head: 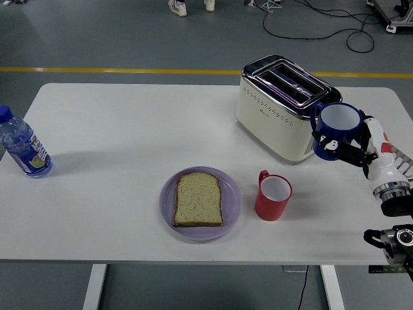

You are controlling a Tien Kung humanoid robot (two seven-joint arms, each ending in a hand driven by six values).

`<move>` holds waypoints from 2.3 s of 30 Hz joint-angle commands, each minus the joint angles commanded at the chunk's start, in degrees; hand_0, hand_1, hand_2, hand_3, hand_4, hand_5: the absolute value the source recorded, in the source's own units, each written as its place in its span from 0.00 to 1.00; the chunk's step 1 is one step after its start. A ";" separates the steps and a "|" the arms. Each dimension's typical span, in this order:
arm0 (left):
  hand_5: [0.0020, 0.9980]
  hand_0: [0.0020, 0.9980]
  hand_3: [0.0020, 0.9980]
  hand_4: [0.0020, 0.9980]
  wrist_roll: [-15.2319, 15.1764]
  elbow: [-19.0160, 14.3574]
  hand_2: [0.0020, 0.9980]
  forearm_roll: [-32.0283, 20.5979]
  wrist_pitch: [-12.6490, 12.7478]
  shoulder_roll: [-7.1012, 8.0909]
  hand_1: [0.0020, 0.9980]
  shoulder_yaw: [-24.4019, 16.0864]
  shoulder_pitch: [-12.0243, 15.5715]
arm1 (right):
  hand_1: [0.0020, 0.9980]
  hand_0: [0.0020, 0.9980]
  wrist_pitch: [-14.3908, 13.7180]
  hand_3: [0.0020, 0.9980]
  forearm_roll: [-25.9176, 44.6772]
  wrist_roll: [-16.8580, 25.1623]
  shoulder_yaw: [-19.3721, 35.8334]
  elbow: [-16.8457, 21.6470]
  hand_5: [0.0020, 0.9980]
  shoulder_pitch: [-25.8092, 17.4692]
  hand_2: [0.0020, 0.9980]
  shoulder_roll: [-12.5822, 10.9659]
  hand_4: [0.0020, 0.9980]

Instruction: Pick up the cup,pour liquid into bread,place the cup on the desk

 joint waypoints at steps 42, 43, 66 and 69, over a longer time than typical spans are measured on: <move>0.76 0.65 0.52 0.30 0.06 -0.05 0.59 -1.19 -0.05 -0.16 0.60 -0.05 0.47 | 0.44 0.43 22.61 0.55 -37.08 -24.98 -39.65 1.78 0.00 34.41 0.55 -4.11 0.66; 0.76 0.65 0.52 0.30 0.07 -0.05 0.59 -1.22 -0.05 -0.16 0.60 -0.08 0.47 | 0.44 0.43 23.16 0.55 -37.80 -24.98 -41.26 1.77 0.00 35.45 0.55 -4.08 0.66; 0.76 0.65 0.53 0.30 0.10 -0.04 0.59 -1.75 -0.06 -0.16 0.60 0.25 0.67 | 0.45 0.44 34.94 0.56 -44.08 -24.98 -53.50 -0.04 0.00 45.96 0.57 -0.50 0.59; 0.76 0.65 0.53 0.30 0.11 -0.03 0.59 -1.81 -0.07 -0.14 0.60 0.27 0.66 | 0.46 0.44 34.72 0.56 -44.90 -24.98 -53.45 -0.04 0.00 45.97 0.57 -0.34 0.59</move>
